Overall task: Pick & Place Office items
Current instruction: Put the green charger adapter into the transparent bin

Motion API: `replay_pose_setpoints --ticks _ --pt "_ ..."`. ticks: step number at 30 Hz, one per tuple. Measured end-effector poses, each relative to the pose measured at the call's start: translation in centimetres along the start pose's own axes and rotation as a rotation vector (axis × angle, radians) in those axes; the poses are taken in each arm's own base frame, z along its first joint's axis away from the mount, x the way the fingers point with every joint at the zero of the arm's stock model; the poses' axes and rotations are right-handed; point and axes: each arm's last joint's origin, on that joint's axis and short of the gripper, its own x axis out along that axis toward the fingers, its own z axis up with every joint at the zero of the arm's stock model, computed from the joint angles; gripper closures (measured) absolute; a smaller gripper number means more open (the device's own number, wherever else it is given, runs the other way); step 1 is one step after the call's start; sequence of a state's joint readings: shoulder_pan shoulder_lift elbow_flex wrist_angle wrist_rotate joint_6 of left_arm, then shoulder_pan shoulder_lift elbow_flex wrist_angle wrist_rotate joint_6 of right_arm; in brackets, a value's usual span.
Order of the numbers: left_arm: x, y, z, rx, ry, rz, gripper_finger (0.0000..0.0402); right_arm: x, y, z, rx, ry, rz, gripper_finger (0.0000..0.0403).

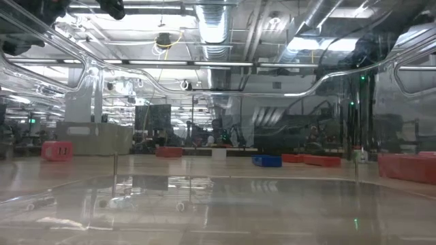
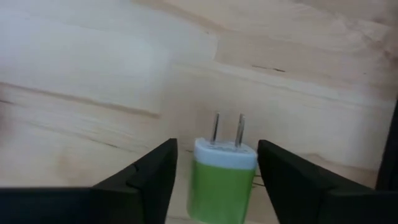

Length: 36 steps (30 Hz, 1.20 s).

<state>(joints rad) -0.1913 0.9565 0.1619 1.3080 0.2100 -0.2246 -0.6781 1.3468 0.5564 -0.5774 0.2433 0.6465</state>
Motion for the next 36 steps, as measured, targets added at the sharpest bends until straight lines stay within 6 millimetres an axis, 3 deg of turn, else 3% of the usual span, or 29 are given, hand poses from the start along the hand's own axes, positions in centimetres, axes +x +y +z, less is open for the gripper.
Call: replay_pose_setpoints --ticks 9,17,25,31,36 --pt "0.0 0.0 0.0 -0.001 0.003 0.000 0.0105 0.0 -0.2 -0.3 -0.011 0.033 -0.017 0.0266" --pt "0.0 0.0 0.0 -0.001 0.003 0.000 0.0105 -0.3 0.5 -0.9 -0.057 0.035 -0.005 0.0275" --pt "0.0 0.0 -0.1 -0.002 0.007 0.001 0.0105 -1.1 2.6 -2.6 -0.189 0.014 0.060 0.0277" --pt "0.0 0.0 -0.2 -0.006 0.022 0.005 0.0105 -3.2 4.6 -3.8 -0.271 -0.069 0.242 0.0278" --pt "0.0 0.1 -0.3 -0.007 0.028 0.006 0.0105 -6.9 6.2 -4.5 -0.323 -0.187 0.430 0.0278"
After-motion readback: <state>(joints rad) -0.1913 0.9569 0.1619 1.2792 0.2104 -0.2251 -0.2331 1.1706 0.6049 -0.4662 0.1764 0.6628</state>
